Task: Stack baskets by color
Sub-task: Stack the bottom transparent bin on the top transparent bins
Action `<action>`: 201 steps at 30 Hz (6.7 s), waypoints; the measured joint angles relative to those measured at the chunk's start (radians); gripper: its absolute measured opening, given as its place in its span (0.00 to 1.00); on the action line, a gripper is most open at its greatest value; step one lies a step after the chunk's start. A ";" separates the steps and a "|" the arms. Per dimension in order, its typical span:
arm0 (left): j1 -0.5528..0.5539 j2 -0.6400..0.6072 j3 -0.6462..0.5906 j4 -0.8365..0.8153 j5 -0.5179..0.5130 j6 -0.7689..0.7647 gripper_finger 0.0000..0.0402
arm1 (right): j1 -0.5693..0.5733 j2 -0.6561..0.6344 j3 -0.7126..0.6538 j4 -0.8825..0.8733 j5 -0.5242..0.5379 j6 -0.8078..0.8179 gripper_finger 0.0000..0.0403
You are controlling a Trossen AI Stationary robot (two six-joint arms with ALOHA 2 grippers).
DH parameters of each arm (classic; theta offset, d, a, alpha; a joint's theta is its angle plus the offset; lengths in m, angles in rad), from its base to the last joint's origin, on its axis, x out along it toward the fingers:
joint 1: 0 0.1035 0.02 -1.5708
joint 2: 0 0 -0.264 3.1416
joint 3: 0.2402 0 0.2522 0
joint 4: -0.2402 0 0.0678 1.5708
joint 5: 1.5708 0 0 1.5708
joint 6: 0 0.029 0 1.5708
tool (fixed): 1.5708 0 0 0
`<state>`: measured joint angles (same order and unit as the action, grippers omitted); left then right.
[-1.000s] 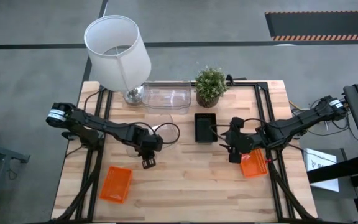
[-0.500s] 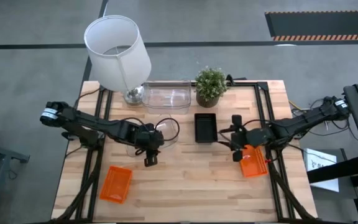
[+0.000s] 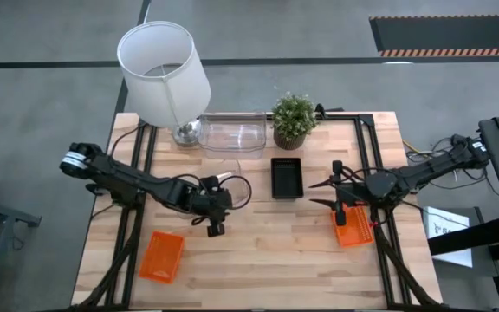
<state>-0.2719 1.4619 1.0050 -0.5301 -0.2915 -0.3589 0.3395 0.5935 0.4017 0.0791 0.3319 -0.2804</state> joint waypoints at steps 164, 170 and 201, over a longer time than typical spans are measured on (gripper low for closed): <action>0.435 0.012 0.212 -0.001 -0.095 0.832 0.00 | 0.000 -0.021 -0.069 0.084 0.001 0.180 0.40; 0.436 0.012 0.206 0.001 -0.095 0.809 0.00 | 0.000 -0.021 -0.069 0.084 0.001 0.186 0.40; 0.435 0.011 0.161 0.043 -0.101 0.785 0.26 | 0.001 -0.021 -0.069 0.083 0.001 0.194 0.40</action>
<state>0.1635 1.4729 1.1660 -0.4866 -0.3923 0.4259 0.3401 0.5728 0.3325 0.1619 0.3328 -0.0868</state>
